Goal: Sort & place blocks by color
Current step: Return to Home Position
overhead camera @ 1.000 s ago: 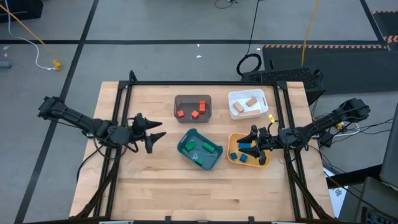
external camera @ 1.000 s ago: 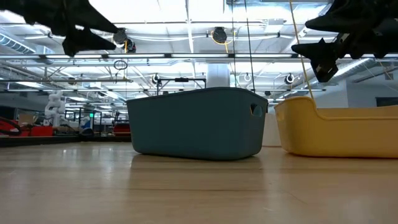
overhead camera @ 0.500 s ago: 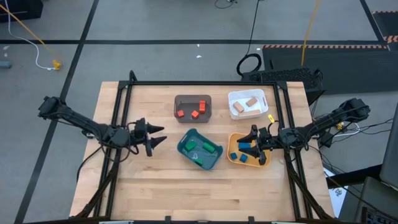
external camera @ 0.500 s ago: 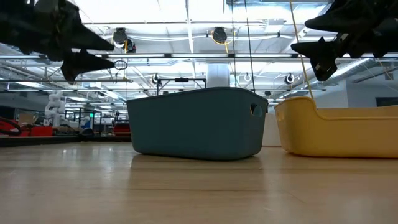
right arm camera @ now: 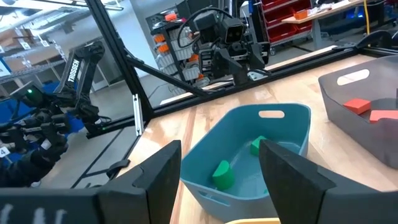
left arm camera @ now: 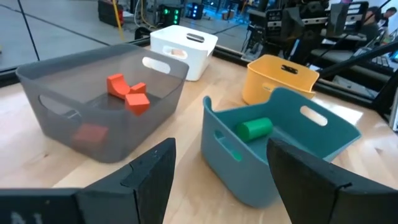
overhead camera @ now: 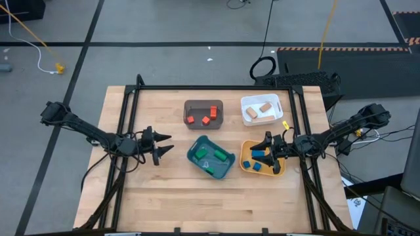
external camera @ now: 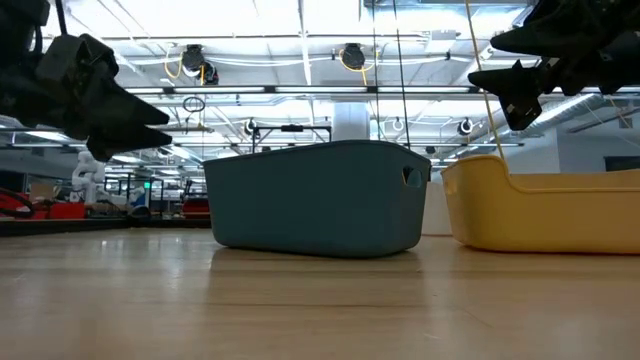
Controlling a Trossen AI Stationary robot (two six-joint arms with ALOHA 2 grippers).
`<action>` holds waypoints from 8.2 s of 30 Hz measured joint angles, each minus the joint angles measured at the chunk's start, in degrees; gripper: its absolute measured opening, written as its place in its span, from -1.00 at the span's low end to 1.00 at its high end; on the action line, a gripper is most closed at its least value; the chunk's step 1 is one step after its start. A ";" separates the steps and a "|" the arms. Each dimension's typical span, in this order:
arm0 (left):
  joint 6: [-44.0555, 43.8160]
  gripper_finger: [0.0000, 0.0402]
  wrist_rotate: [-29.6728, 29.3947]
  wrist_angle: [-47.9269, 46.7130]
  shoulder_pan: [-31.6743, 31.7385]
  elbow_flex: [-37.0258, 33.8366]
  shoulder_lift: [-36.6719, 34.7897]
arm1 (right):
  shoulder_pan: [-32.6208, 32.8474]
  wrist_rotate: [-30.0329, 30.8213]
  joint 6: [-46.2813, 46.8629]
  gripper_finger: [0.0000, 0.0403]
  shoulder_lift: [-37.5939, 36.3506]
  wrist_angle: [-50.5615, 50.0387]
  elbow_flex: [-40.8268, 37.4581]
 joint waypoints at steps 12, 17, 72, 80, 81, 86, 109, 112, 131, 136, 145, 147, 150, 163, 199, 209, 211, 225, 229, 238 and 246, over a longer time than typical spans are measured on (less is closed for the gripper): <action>7.88 0.25 -0.05 -0.97 0.00 -0.18 0.02 | 0.00 -0.22 0.00 0.03 -0.02 0.03 0.00; 8.02 0.25 -0.05 -0.97 0.00 -0.16 0.02 | 0.00 -0.24 0.00 0.03 -0.02 0.05 0.00; 8.03 0.25 -0.10 -1.01 0.00 -0.10 -27.71 | 0.04 -0.31 0.25 0.03 -30.01 -12.84 -7.45; 8.00 0.25 -0.07 -0.98 0.00 -0.10 -30.58 | -0.02 -0.31 0.24 0.03 -30.43 -12.42 -7.48; 8.01 0.25 -0.07 -0.98 0.00 -0.10 -30.64 | -0.02 -0.31 0.24 0.03 -30.01 -12.37 -7.48; 8.02 0.25 -0.07 -1.04 0.00 -0.10 -30.64 | -0.02 -0.31 0.33 0.03 -28.61 -12.67 -7.50; 8.03 0.25 -0.07 -1.02 0.00 -0.10 -30.64 | -0.02 -0.31 0.39 0.03 -28.61 -12.43 -7.50; 8.03 0.25 -0.07 -1.04 0.00 -0.10 -30.64 | -0.02 -0.31 0.39 0.03 -28.61 -12.43 -7.50; 8.03 0.25 -0.07 -1.02 0.00 -0.10 -30.64 | -0.02 -0.31 0.39 0.03 -28.61 -12.43 -7.50; 8.02 0.25 -0.07 -1.02 0.00 -0.10 -30.64 | -0.02 -0.31 0.39 0.03 -28.61 -12.43 -7.50; 8.03 0.25 -0.08 -1.02 0.00 -0.10 -30.64 | -0.02 -0.31 0.39 0.03 -28.61 -12.44 -7.50; 8.03 0.25 -0.07 -1.02 0.00 -0.10 -30.64 | -0.02 -0.31 0.39 0.03 -28.61 -12.43 -7.50; 8.03 0.25 -0.07 -1.02 0.00 -0.10 -30.64 | -0.02 -0.29 0.39 0.03 -28.59 -12.44 -7.50; 8.03 0.25 -0.08 -1.02 0.01 -0.10 -30.64 | -0.02 -0.30 0.39 0.03 -28.60 -12.44 -7.50; 8.03 0.25 -0.09 -1.02 0.00 -0.10 -30.64 | -0.04 -0.29 0.39 0.03 -28.59 -12.46 -7.50; 8.03 0.25 -0.09 -1.02 0.00 -0.10 -30.64 | -0.04 -0.29 0.39 0.03 -28.60 -12.45 -7.50; 8.03 0.25 -0.07 -1.02 0.00 -0.10 -30.62 | -0.03 -0.28 0.39 0.03 -28.60 -12.46 -7.50; 8.01 0.25 -0.09 -1.02 0.00 -0.10 -30.63 | -0.04 -0.28 0.39 0.03 -28.61 -12.44 -7.50; 8.03 0.25 -0.07 -1.02 0.00 -0.10 -30.62 | -0.04 -0.29 0.39 0.03 -28.59 -12.46 -7.51; 8.01 0.25 -0.08 -1.02 0.00 -0.10 -30.63 | -0.04 -0.30 0.39 0.03 -28.59 -12.45 -7.51; 8.03 0.25 -0.08 -1.02 0.01 -0.10 -30.62 | -0.04 -0.28 0.39 0.03 -28.59 -12.46 -7.52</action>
